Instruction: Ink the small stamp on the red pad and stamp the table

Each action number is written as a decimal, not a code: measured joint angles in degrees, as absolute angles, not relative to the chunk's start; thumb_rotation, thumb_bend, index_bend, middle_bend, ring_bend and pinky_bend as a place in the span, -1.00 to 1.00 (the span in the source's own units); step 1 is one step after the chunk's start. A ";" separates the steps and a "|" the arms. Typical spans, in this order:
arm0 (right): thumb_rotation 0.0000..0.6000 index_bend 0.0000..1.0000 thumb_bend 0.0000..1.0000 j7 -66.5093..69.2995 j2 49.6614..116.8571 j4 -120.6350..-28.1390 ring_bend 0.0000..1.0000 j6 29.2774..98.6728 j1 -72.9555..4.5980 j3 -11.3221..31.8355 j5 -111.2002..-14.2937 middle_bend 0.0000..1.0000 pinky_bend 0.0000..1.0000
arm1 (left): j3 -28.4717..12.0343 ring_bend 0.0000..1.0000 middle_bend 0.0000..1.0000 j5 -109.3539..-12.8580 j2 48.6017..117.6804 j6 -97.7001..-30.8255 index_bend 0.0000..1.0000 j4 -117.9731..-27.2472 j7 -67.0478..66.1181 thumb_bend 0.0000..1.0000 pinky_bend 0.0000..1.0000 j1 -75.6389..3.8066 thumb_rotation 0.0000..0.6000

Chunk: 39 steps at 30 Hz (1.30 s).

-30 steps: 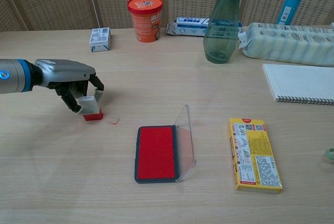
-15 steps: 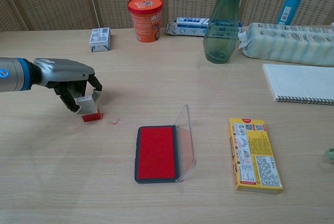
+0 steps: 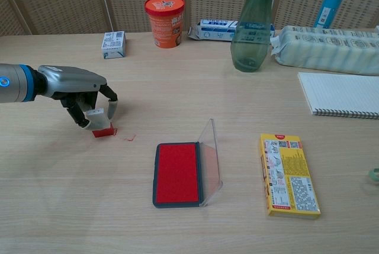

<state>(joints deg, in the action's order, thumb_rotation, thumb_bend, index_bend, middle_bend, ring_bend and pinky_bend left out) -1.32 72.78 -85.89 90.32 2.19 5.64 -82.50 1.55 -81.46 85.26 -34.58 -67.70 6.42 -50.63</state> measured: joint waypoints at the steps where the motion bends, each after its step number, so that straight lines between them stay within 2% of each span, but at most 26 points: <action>1: 0.97 -0.09 -0.47 -1.34 72.77 -85.90 -0.05 90.30 2.18 5.64 -82.51 -0.10 -0.25 | 1.50 1.00 1.00 -81.44 85.11 -34.63 -0.19 -67.87 6.35 -0.41 0.87 -50.63 0.69; 12: 0.96 -0.09 -0.47 -1.66 72.73 -86.21 -0.04 90.31 2.03 5.68 -82.68 -0.10 -0.25 | 1.43 1.00 1.00 -82.16 81.95 -36.15 -0.21 -71.60 5.47 -0.42 0.86 -50.36 0.71; 22: 0.97 -0.09 -0.47 -2.00 72.62 -86.58 -0.04 90.38 1.94 5.62 -82.95 -0.10 -0.25 | 1.93 1.00 1.00 -83.53 75.96 -39.49 -0.21 -78.37 4.45 -0.43 0.87 -49.14 0.68; 27: 0.96 -0.09 -0.47 -2.51 72.29 -87.03 -0.05 90.36 1.84 5.72 -82.93 -0.10 -0.25 | 1.89 1.00 1.00 -83.97 72.51 -44.13 -0.21 -81.81 4.42 -0.43 0.86 -46.91 0.65; 35: 0.97 -0.09 -0.47 -3.13 72.45 -87.27 -0.05 88.55 0.52 5.83 -83.08 -0.10 -0.24 | 1.45 1.00 1.00 -83.18 67.50 -55.28 -0.21 -88.53 4.70 -0.47 0.86 -39.99 0.65; 39: 0.97 -0.09 -0.48 -3.66 72.73 -87.36 -0.06 87.89 -0.25 5.80 -83.49 -0.10 -0.25 | 1.62 1.00 1.00 -82.46 65.05 -60.66 -0.21 -92.37 3.68 -0.48 0.79 -35.55 0.68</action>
